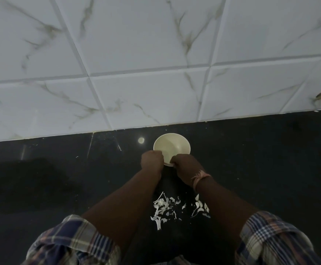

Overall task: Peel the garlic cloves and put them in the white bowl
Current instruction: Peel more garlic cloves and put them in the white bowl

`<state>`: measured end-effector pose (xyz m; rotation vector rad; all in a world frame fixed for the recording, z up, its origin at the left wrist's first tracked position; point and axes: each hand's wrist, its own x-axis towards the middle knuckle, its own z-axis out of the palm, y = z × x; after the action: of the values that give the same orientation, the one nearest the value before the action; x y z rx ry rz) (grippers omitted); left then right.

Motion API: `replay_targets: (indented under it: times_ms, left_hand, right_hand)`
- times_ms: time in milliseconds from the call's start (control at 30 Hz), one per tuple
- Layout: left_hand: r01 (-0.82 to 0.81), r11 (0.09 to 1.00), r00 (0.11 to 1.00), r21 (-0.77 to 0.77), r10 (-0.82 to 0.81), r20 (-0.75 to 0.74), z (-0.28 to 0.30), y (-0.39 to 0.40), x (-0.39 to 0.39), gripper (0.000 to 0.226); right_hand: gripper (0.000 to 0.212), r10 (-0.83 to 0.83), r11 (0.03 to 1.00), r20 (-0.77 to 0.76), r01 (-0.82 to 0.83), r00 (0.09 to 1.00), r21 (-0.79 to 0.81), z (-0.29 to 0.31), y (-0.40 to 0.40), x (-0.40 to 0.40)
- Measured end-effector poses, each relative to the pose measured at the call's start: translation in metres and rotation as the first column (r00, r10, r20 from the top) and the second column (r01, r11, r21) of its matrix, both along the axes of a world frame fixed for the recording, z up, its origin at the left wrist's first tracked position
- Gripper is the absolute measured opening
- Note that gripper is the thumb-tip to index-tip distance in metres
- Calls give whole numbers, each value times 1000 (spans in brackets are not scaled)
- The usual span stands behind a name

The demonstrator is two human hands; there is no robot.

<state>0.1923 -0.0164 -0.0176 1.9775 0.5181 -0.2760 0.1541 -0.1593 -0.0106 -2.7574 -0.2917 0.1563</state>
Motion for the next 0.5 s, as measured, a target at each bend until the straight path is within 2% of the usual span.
replay_targets:
  times_ms: [33, 100, 133, 233, 267, 333, 367, 433, 500]
  left_hand:
    - [-93, 992, 996, -88, 94, -2, 3, -2, -5, 28]
    - [-131, 985, 991, -109, 127, -45, 3, -5, -13, 31]
    - [-64, 998, 998, -20, 64, -5, 4, -3, -14, 33]
    - [-142, 979, 990, -149, 144, 3, 2, -3, -24, 37]
    - [-129, 976, 991, -173, 132, 3, 1, -2, -27, 37]
    - [-231, 930, 965, -286, 256, 52, 5, -6, -35, 31]
    - [-235, 949, 959, -209, 261, 108, 6, -9, -40, 27]
    - [-222, 964, 960, -145, 242, 144, 7, -17, -53, 22]
    - [-149, 985, 977, -92, 161, 137, 3, -22, -67, 17]
  right_hand:
    - [28, -1, 999, -2, 1, 1000, 34, 0, 1, -4]
    - [28, -9, 997, 2, 8, 1000, 76, -2, -1, -12]
    - [28, -10, 995, 11, 9, 1000, 98, -3, -3, -15]
    - [26, -44, 977, 89, 24, 995, 214, -2, -10, -23]
    - [24, -92, 962, 136, 52, 987, 269, -2, -12, -26]
    - [20, -263, 904, 220, 160, 939, 396, -4, -20, -37]
    - [19, -348, 870, 237, 218, 907, 443, -6, -25, -46]
    - [18, -452, 816, 155, 336, 879, 471, -17, -39, -68]
    - [16, -492, 779, -31, 456, 870, 431, -32, -53, -93]
